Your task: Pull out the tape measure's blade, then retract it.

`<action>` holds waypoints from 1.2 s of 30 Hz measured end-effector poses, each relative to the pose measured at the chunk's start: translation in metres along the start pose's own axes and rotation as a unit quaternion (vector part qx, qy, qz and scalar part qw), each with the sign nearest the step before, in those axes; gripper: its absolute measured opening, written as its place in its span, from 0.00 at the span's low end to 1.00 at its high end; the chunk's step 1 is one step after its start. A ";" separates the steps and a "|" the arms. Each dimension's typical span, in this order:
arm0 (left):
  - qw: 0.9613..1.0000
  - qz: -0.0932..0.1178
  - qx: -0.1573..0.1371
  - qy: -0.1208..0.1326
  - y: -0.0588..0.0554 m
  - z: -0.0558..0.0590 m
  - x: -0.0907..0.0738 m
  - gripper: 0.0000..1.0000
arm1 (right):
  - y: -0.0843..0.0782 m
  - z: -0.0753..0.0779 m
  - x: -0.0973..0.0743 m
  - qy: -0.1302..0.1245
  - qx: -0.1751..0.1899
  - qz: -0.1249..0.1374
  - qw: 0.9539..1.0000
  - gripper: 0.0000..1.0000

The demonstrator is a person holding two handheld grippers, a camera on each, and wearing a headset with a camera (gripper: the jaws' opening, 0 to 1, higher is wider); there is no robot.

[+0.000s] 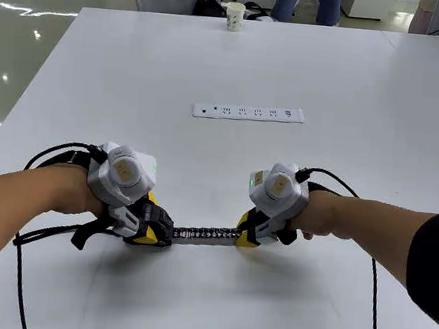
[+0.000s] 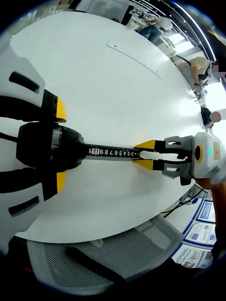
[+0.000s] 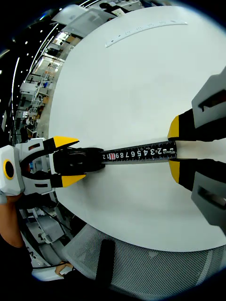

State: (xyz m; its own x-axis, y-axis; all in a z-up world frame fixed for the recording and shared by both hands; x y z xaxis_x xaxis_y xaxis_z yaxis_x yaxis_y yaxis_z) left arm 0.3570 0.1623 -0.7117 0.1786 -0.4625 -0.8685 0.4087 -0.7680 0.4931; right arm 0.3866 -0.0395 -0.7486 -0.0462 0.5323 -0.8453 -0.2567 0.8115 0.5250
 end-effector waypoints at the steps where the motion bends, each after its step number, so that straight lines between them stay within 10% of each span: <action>1: 1.000 0.000 0.000 0.000 0.000 0.000 0.000 0.32 | 0.000 0.000 0.000 0.000 0.000 0.000 1.000 0.10; 36: 1.000 -0.001 0.000 0.000 0.000 -0.001 0.001 0.32 | -0.021 -0.002 -0.013 -0.002 0.007 -0.013 1.000 0.10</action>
State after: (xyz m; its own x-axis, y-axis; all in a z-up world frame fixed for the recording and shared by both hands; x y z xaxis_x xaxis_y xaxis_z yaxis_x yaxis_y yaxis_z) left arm 0.3582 0.1628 -0.7126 0.1778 -0.4618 -0.8690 0.4090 -0.7685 0.4921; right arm 0.3901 -0.0639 -0.7483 -0.0347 0.5115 -0.8586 -0.2449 0.8286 0.5035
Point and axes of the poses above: the centre of the closed fingertips' face, and the gripper's own axes: x roughly forward along the fingers, z roughly to its right, y roughly out of its top, the point moved 7 cm from there along -x, roughly backward along the fingers, and after that the axes turned 14 degrees about -x, right-handed, at the moved point
